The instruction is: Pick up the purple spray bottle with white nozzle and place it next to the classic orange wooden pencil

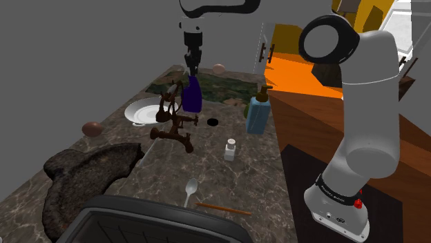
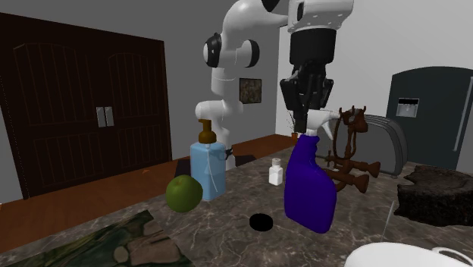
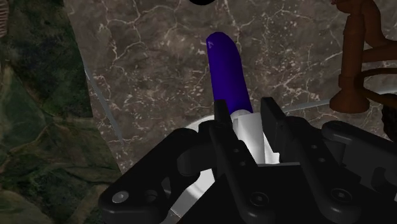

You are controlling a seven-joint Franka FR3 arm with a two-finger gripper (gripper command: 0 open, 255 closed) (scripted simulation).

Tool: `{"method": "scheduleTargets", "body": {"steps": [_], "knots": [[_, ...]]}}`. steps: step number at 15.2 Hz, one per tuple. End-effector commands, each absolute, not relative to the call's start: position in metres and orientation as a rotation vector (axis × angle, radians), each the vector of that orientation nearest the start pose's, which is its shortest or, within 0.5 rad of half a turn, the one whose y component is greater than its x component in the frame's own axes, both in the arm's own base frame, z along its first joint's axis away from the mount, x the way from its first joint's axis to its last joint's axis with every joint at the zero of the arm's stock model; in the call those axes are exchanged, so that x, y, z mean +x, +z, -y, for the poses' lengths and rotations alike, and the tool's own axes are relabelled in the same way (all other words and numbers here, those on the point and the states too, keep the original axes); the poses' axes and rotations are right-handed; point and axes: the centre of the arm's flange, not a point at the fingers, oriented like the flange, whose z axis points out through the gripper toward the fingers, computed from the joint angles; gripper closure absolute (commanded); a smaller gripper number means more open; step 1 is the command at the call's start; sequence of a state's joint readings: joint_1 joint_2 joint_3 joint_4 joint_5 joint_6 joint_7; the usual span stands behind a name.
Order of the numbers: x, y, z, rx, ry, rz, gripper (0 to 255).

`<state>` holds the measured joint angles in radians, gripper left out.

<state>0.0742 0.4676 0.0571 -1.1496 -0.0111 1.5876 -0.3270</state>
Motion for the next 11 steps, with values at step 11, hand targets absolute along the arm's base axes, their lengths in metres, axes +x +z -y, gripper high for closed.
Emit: {"method": "scheduleTargets", "body": {"steps": [11], "knots": [[0.601,0.61,-0.138,-3.044,0.043,0.701,255]]}}
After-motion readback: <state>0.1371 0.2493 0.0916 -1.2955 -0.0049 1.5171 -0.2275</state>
